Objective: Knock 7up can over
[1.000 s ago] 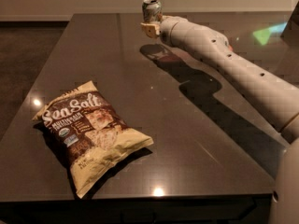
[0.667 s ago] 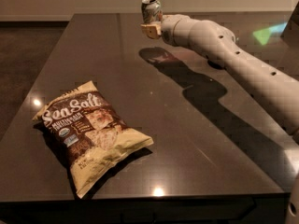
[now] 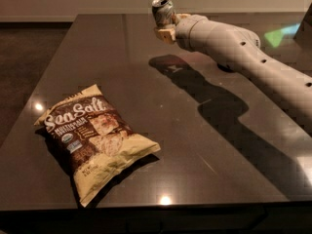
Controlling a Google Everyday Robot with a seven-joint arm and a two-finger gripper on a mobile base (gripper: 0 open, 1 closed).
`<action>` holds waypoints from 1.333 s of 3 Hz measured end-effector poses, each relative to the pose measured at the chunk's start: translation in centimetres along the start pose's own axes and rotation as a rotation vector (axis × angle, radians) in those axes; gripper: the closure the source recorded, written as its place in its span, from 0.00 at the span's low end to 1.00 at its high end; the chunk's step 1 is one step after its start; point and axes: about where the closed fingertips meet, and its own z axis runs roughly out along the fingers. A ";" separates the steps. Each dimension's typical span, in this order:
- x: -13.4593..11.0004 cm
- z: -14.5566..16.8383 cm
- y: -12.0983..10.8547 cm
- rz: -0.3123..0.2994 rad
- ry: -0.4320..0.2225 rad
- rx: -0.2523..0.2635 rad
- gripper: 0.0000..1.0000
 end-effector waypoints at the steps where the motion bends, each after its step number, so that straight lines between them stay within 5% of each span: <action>1: -0.5 -2.3 -0.1 -0.096 -0.026 0.030 1.00; 3: -1.0 -2.6 -0.1 -0.167 -0.010 0.030 1.00; 4: -1.9 -4.3 -0.7 -0.258 -0.012 0.037 1.00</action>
Offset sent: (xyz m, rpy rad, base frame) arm -0.0145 -0.0083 0.0069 -0.0499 -0.0636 -0.0032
